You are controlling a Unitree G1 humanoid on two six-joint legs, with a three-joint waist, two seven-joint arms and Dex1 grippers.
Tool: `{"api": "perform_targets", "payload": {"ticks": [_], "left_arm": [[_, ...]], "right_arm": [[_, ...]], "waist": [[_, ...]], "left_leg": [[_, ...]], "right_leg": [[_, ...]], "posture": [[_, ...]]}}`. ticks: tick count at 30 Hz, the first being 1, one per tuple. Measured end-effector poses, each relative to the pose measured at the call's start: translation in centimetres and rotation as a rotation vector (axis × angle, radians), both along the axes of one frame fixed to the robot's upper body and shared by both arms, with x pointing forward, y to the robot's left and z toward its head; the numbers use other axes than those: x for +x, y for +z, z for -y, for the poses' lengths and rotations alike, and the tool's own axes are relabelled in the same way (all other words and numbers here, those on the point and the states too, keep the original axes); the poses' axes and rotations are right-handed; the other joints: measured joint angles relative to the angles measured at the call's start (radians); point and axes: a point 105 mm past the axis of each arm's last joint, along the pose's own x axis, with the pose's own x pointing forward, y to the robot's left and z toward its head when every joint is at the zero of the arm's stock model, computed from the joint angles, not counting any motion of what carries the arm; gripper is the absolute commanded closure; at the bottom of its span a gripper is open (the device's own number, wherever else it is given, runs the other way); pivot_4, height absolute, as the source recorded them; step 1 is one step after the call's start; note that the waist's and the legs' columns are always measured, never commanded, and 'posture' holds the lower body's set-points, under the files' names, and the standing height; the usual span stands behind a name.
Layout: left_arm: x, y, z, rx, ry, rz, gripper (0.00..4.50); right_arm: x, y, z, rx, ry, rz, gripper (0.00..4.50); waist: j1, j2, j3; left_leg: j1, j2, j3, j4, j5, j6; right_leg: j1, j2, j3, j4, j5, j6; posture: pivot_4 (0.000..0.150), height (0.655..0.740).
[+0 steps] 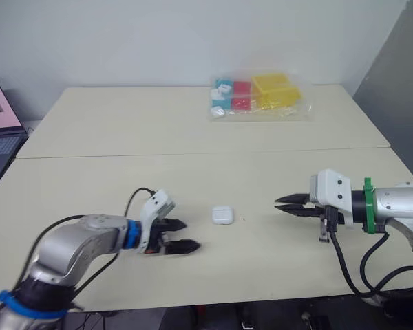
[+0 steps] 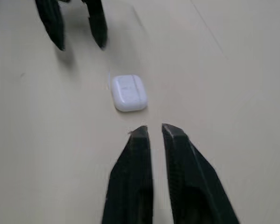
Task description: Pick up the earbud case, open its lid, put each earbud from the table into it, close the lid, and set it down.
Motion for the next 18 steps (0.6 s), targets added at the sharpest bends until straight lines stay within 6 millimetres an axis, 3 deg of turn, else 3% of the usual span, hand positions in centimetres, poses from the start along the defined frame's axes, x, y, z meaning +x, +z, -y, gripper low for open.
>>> {"api": "perform_targets", "payload": {"ticks": [3, 9, 14, 18], "left_arm": [[1.4, 1.5, -1.4, 0.037, -0.046, 0.191, 0.0], [2.1, 6.7, -3.6, 0.092, -0.155, 0.478, 0.0], [1.3, 5.5, -4.8, 0.212, -0.163, 0.477, 0.0], [0.5, 5.3, -4.0, 0.192, -0.221, 0.488, 0.0]], "right_arm": [[-0.5, -0.3, 0.3, -0.027, 0.035, -0.019, 2.09], [-1.0, 0.5, 2.3, -0.121, 0.054, 0.008, 0.03], [-0.8, 0.5, 4.0, -0.17, 0.063, 0.004, 0.03], [-0.5, 0.7, 4.2, -0.164, 0.064, 0.011, 0.03]], "waist": [[0.023, 0.0, 0.0], [0.028, 0.0, 0.0], [0.024, 0.0, 0.0], [0.024, 0.0, 0.0]], "left_leg": [[-0.003, 0.0, 0.0, 0.0, 0.0, 0.0], [-0.007, 0.0, 0.003, -0.003, 0.0, 0.0], [-0.007, 0.0, 0.004, -0.003, -0.001, 0.0], [-0.006, 0.0, 0.002, -0.003, -0.001, -0.001]], "right_leg": [[-0.001, 0.0, -0.002, -0.002, -0.001, -0.001], [-0.004, -0.001, -0.001, -0.006, 0.002, 0.008], [-0.004, -0.001, 0.0, -0.006, 0.001, 0.009], [-0.004, -0.001, -0.001, -0.005, 0.001, 0.009]], "posture": [[0.15, 0.74], [0.15, 0.74], [0.15, 0.74], [0.15, 0.74]]}}
